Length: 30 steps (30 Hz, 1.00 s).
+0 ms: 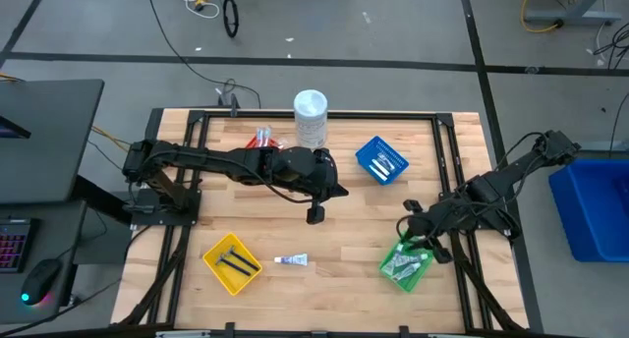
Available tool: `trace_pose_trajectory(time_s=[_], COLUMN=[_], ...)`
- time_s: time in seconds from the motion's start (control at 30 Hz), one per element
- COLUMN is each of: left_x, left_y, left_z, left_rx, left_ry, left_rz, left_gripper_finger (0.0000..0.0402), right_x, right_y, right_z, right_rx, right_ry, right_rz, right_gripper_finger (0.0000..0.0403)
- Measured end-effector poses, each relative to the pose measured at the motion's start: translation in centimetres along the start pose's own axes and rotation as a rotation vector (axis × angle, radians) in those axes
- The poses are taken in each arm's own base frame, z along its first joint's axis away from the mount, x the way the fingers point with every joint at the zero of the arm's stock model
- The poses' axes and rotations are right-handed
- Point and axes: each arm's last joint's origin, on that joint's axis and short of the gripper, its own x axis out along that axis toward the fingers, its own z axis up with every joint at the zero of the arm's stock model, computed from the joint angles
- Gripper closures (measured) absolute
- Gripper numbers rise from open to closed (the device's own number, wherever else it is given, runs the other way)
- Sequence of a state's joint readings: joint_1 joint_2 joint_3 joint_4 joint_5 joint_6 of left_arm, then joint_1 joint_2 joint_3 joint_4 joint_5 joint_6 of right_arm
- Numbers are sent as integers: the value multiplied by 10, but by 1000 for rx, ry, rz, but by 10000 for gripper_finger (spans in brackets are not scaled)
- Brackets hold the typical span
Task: Pick & Place Travel size toiletries
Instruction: Put the white toothpaste into the green basket
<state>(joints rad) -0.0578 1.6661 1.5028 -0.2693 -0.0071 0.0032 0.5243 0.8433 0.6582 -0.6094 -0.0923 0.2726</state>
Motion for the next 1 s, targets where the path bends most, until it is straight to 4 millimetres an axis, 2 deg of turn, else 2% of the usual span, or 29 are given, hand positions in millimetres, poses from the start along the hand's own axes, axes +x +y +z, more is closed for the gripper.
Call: trace_pose_trajectory(time_s=[0.23,0.43,0.8,1.0], left_x=[0,-6,-58,-65], left_y=[0,0,1,1], left_z=[0,2,22,22], left_rx=[0,14,61,52], left_ry=[0,0,-62,-52], left_rz=[0,0,10,9], left_gripper_finger=[384,396,396,397], right_x=[-1,-1,-7,-9], right_y=[-1,0,-5,-9], right_z=[10,15,32,36], right_rx=[-6,-31,-40,-19], right_ry=[-129,-176,-389,-429], right_rz=[-84,-97,-290,-307], right_gripper_finger=[345,378,396,397])
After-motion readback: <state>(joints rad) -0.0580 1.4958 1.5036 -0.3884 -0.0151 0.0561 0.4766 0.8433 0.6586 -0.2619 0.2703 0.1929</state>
